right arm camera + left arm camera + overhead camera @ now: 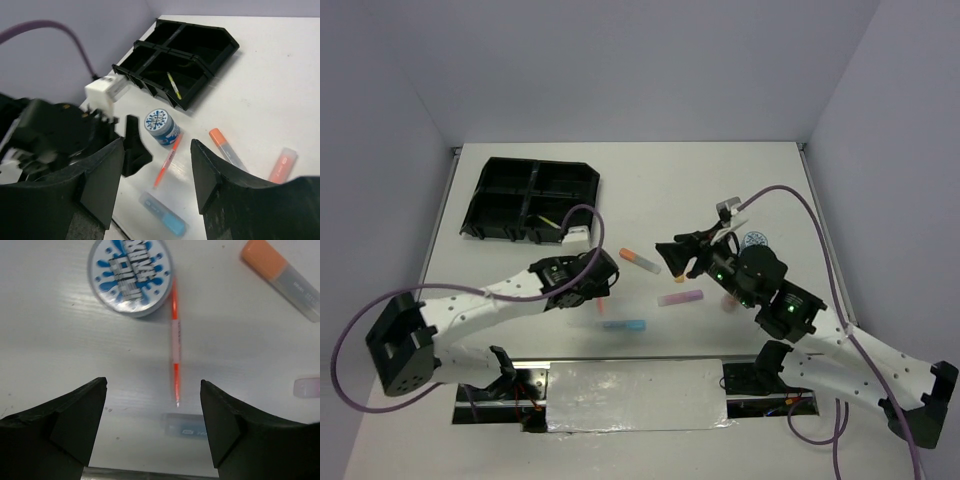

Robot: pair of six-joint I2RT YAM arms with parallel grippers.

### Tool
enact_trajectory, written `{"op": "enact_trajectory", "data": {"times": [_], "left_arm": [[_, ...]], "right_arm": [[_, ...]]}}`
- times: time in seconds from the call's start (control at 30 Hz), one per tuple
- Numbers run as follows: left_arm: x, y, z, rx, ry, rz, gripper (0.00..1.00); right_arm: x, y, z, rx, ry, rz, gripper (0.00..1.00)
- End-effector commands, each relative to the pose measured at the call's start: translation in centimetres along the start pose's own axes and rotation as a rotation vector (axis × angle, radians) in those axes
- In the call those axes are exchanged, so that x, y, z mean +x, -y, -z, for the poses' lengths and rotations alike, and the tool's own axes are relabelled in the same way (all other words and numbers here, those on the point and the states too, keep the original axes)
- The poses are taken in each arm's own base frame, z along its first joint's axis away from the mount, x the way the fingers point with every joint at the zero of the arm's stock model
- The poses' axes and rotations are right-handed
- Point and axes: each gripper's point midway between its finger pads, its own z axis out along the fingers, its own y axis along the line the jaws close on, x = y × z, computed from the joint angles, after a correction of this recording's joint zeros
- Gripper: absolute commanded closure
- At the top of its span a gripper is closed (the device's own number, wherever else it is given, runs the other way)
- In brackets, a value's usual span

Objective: Sort the stationery into containers
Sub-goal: Pick up the pen from the center of the board.

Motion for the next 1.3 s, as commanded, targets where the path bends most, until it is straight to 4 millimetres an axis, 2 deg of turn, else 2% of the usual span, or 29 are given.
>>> {"op": "enact_trajectory", "data": {"times": [0.0,0.17,0.2,0.33,0.63,0.73,0.9,1.03,1.13,1.2,1.27], "left_arm": [[-1.3,2.8,-0.6,0.003,0.007,0.033,0.13],[-1.3,5.3,-2.3,-0.001,-0.015,0.004,0.15],[-0.9,5.3,-3.1,-0.025,-0.028,-0.008,0.17],[-0.3,5.1,-4.0,-0.087,-0.050,-0.012,0.19],[2.6,4.0,-6.3,-0.110,-0.107,-0.014,0.26],[3.3,3.8,-7.0,-0.093,-0.125,-0.006,0.33],[3.9,3.9,-7.9,-0.059,-0.141,0.010,0.36],[4.7,4.0,-8.4,-0.029,-0.161,0.006,0.56],[5.4,4.3,-8.8,-0.012,-0.181,0.001,0.58],[5.9,4.3,-9.0,-0.011,-0.192,-0.004,0.64],[6.2,4.5,-9.2,0.001,-0.202,-0.006,0.77]], "right_arm": [[0.5,1.0,1.9,0.033,-0.031,0.005,0.37],[0.3,1.2,4.2,0.007,-0.004,-0.008,0.35],[0.7,1.4,4.3,0.010,-0.009,-0.007,0.35],[0.8,1.8,5.2,0.011,0.002,-0.001,0.34],[1.6,2.0,5.0,0.007,-0.015,0.009,0.33],[1.8,1.9,4.7,0.006,-0.021,0.010,0.33],[2.1,1.5,4.1,-0.010,-0.040,0.009,0.33],[2.3,1.3,3.7,-0.015,-0.050,0.009,0.33],[2.1,1.1,3.6,-0.019,-0.046,0.003,0.33],[2.0,1.0,3.5,-0.023,-0.046,0.003,0.33],[1.8,0.9,3.5,-0.021,-0.042,0.002,0.33]]}}
